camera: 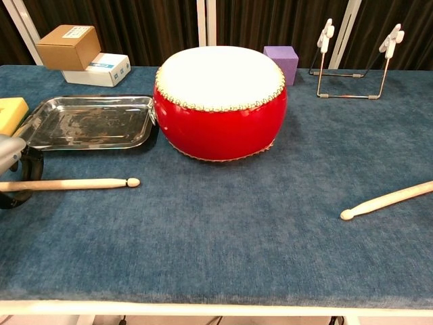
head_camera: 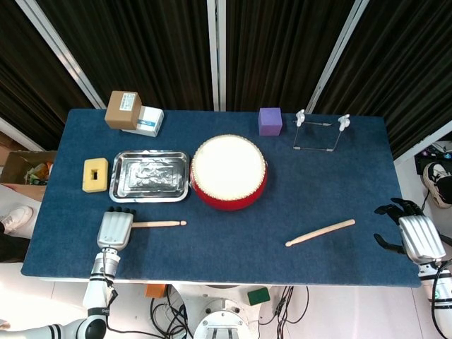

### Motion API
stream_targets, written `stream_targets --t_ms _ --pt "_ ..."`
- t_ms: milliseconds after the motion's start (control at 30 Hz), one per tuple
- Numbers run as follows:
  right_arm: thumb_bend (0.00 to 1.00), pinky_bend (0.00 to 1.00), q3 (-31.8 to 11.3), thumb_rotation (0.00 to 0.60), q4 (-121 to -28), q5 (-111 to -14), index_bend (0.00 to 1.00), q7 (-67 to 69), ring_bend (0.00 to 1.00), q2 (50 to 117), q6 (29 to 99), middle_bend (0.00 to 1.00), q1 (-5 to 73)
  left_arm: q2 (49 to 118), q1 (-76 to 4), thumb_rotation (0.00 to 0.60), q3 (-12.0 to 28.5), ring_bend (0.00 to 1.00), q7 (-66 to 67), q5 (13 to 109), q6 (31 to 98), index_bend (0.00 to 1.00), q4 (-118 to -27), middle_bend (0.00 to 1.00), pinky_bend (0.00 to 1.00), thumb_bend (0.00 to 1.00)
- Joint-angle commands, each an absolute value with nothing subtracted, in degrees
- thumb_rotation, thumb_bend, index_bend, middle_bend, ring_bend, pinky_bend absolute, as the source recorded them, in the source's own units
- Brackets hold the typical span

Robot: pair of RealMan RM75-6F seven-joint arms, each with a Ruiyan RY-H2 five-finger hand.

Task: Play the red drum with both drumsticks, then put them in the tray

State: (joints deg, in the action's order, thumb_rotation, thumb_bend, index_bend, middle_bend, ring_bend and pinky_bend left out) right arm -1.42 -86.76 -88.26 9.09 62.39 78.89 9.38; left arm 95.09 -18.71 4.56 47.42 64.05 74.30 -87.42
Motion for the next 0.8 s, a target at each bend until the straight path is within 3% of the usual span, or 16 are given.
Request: stream_targets --t_ms 33,233,500,800 --pt "0.2 0.21 -1.4 0.6 -86.7 -88.2 0.38 9.1 0.15 62.4 78.8 0.4 9.4 94.9 -18.8 0.6 4.4 0.41 47.4 64.0 74.2 0.53 -87.5 0.49 0.38 0.44" --pt "0.2 0.21 -1.3 0.6 -86.7 -88.0 0.38 9.2 0.15 62.3 78.7 0.4 9.2 93.9 -19.0 0.6 3.8 0.46 44.5 65.0 73.5 0.58 -87.3 0.55 0.4 0.53" --pt "0.2 0.21 -1.4 0.6 -87.6 -87.6 0.38 8.8 0.15 61.3 79.1 0.4 8.7 89.5 -18.7 0.6 1.3 0.53 31.1 72.7 72.1 0.65 -84.9 0.62 0.44 0.61" --pt "0.2 0.21 -1.2 0.6 -89.3 -87.5 0.39 6.1 0.15 60.4 76.3 0.41 10.0 86.5 -17.2 0.6 -2.4 0.58 10.4 86.8 77.8 0.69 -79.2 0.67 0.54 0.65"
